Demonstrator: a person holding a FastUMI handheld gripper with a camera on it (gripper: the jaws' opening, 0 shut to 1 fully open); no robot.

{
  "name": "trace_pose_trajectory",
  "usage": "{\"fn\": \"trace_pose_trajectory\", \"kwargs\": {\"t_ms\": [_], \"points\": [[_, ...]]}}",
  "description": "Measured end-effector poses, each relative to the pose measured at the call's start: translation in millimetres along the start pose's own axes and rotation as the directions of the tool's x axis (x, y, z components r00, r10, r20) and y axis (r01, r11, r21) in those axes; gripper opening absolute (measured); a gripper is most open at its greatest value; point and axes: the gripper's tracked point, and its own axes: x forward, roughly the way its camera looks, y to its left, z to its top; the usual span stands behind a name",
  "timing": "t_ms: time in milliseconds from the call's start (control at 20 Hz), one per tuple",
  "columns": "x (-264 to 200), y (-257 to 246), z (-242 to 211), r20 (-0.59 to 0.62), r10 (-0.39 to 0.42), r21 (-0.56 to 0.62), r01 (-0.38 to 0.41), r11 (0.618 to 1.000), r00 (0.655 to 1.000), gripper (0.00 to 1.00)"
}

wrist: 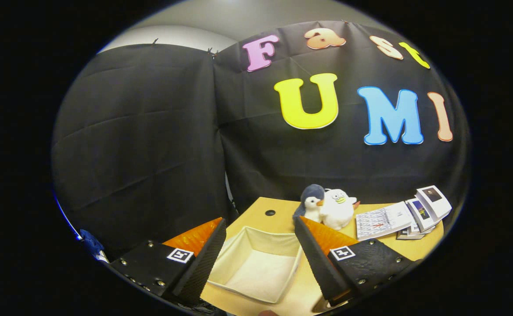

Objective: Open the storage box then place both shoes into the box .Put the left shoe in first, then the right shoe, with the right side of both shoes facing outward in a uniform manner.

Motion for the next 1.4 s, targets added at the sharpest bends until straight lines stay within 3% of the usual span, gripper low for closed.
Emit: {"fn": "trace_pose_trajectory", "kwargs": {"t_ms": [350,700,1400], "points": [[-20.3,-92.0,-15.5,-0.008,-0.158,0.020,0.158,0.987,0.987,0.98],[-32.3,-157.6,-56.3,-0.072,-0.230,0.096,0.237,0.967,0.970,0.98],[-47.4,-216.5,-181.2,-0.313,-0.243,0.100,0.286,0.953,0.918,0.98]]}}
